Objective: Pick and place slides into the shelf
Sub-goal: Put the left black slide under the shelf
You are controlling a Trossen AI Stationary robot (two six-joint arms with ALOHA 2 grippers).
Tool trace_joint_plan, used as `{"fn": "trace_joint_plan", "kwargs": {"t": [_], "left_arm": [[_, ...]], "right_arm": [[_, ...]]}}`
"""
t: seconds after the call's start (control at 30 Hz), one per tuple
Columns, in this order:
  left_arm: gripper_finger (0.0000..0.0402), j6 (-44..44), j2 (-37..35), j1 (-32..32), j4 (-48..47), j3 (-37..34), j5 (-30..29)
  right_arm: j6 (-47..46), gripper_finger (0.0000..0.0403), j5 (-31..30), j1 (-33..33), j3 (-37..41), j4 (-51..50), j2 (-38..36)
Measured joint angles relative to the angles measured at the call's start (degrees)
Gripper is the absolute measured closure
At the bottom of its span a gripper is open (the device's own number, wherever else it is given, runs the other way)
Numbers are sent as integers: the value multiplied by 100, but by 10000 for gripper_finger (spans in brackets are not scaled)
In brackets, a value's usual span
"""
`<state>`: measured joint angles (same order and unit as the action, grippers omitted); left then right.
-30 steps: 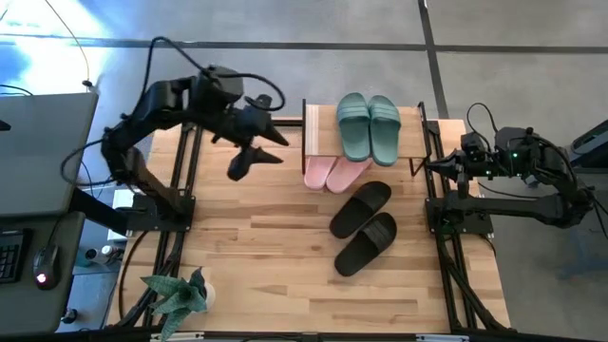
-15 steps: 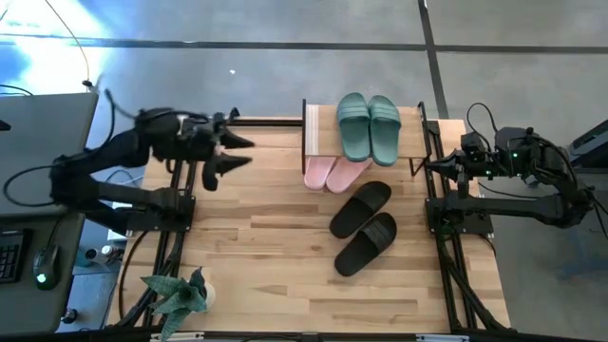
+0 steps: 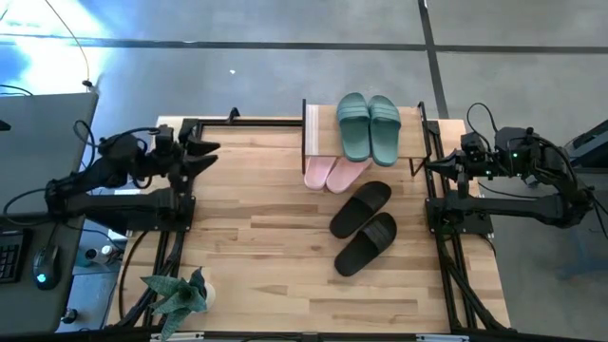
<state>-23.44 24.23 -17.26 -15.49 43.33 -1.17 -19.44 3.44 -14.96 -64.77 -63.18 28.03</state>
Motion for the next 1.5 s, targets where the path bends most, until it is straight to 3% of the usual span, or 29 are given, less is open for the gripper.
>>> {"fn": "trace_joint_plan", "kwargs": {"t": [0.2, 1.5], "left_arm": [[204, -281, -245, 0, 12, -113, 67], [204, -507, -35, 0, -13, -113, 92]], "right_arm": [[0, 401, -1, 1, 0, 0, 0], [0, 401, 0, 0, 0, 0, 0]]}}
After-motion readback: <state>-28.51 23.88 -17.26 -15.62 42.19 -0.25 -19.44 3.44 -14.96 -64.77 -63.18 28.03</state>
